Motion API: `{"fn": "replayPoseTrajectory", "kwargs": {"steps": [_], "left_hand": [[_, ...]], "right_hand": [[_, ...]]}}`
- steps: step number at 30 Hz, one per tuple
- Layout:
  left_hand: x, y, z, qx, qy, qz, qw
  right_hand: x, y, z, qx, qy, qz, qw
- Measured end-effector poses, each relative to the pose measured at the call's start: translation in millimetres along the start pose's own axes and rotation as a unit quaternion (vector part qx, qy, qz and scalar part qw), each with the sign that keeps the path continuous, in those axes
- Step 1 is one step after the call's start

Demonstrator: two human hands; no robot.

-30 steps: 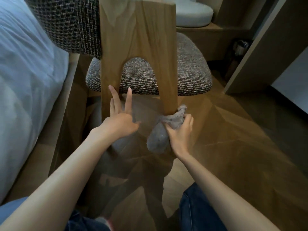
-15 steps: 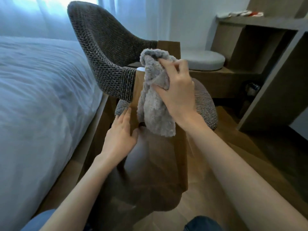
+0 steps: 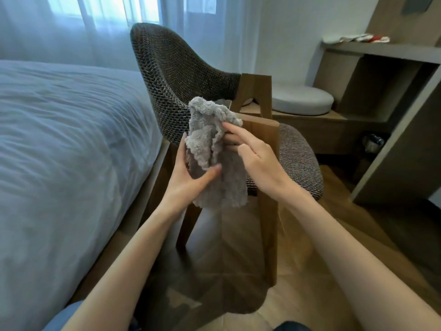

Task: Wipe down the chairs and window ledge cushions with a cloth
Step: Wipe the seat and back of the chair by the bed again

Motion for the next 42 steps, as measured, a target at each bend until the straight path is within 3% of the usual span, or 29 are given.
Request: {"fn": "replayPoseTrajectory", "kwargs": {"steps": [2, 4, 7, 9, 12, 15, 22, 29, 34, 42], "left_hand": [[5, 4, -4, 0.017, 0.038, 0.037, 0.998], [9, 6, -8, 0.048, 0.093, -0.017, 0.994], [16, 12, -14, 0.096, 0.177, -0.115, 0.973], [24, 15, -19, 0.126, 0.210, -0.128, 0.961], [39, 9, -22, 0.124, 0.271, -0.096, 0.950], [50, -3, -23, 0.097, 0.311, -0.023, 0.945], [38, -57, -17, 0.083, 0.272, -0.096, 0.954], [21, -92, -11, 0.026, 0.109, -0.118, 0.987], [35, -71, -30, 0.020, 0.175, -0.089, 0.980], [36, -88, -36, 0.056, 0.173, -0.118, 0.976]], "right_hand": [[-8, -1, 3, -0.001, -0.002, 0.052, 0.999], [-19, -4, 6, -0.036, 0.035, 0.135, 0.989], [-38, -10, 8, -0.129, 0.169, 0.286, 0.935], [-41, -6, 1, -0.130, 0.199, 0.363, 0.901], [-39, 13, -14, -0.047, 0.136, 0.363, 0.921], [-36, 21, -16, -0.028, 0.157, 0.315, 0.936], [-19, 12, -12, -0.042, 0.225, 0.381, 0.895], [-14, 14, -12, -0.028, 0.232, 0.401, 0.886], [-11, 15, -14, -0.024, 0.253, 0.403, 0.879], [-9, 21, -14, -0.040, 0.269, 0.401, 0.875]]}}
Point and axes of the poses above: each hand's wrist, its own z-axis away from the middle knuckle, its own x-axis out of the palm, y = z × x, the point moved 4 cm from there along -z, towards the middle knuckle, and after that the axes turned 5 degrees about z, right-handed, at the moved point
